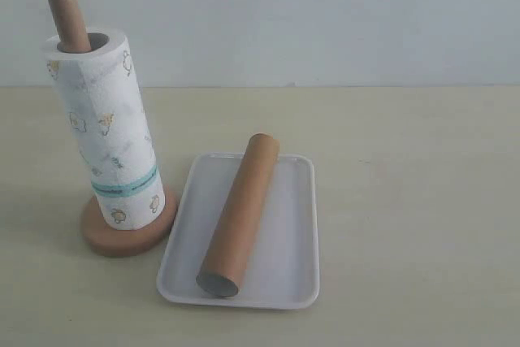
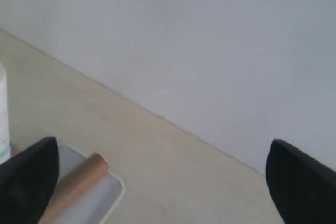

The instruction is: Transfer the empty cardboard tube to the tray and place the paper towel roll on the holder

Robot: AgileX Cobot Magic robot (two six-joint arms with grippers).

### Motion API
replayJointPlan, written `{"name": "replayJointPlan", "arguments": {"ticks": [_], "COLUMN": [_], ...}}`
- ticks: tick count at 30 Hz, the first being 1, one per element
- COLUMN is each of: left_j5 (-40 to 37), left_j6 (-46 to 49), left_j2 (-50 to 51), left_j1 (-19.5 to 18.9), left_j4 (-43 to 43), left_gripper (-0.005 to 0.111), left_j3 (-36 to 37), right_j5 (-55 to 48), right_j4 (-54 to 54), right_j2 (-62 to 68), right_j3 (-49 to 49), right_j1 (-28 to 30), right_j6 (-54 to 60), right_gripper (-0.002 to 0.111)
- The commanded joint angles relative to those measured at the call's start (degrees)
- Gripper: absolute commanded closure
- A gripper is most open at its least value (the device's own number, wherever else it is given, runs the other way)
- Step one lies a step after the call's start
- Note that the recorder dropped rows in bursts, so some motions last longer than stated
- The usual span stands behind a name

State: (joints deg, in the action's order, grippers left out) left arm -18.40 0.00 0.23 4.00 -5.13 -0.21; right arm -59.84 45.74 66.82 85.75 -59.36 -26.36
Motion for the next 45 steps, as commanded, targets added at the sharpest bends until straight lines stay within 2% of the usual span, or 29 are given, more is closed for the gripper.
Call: {"name": "replayJointPlan", "arguments": {"ticks": [1, 2, 7, 8, 14, 36, 40, 41, 45], "left_j5": [0.16, 0.16, 0.16, 0.16, 0.16, 0.16, 0.16, 0.16, 0.16], "left_j6": [-0.43, -0.43, -0.43, -0.43, -0.43, -0.43, -0.43, -0.43, -0.43], "left_j2": [-0.23, -0.23, -0.23, -0.23, -0.23, -0.23, -0.23, -0.23, -0.23], "left_j1": [0.29, 0.29, 0.29, 0.29, 0.29, 0.29, 0.29, 0.29, 0.29], "left_j4": [0.04, 0.04, 0.04, 0.04, 0.04, 0.04, 0.04, 0.04, 0.04], "left_gripper": [0.102, 0.102, 0.102, 0.102, 0.102, 0.102, 0.102, 0.102, 0.102], "left_j3": [0.21, 0.21, 0.21, 0.21, 0.21, 0.21, 0.21, 0.21, 0.21], "right_j5": [-9.47, -10.12, -10.12, -10.12, -10.12, -10.12, -10.12, -9.63, 5.29], "right_j4": [-0.94, -2.14, -10.84, -12.46, -18.43, -17.94, -18.08, -17.95, -18.06], "right_j2": [0.45, 0.45, -0.05, -0.35, -0.40, -0.45, -1.11, -1.68, -4.06], "right_j3": [0.01, 0.01, -0.79, -1.37, -2.37, -2.37, -3.04, -4.40, -14.64], "right_j1": [0.04, 0.04, 0.04, 0.04, 0.04, 0.04, 0.40, 1.16, 4.61], "right_j6": [3.46, 4.02, 9.47, 9.39, 9.38, 8.56, -1.26, -2.98, -3.13], "right_gripper": [0.033, 0.041, 0.102, 0.108, 0.108, 0.108, 0.108, 0.108, 0.108]}}
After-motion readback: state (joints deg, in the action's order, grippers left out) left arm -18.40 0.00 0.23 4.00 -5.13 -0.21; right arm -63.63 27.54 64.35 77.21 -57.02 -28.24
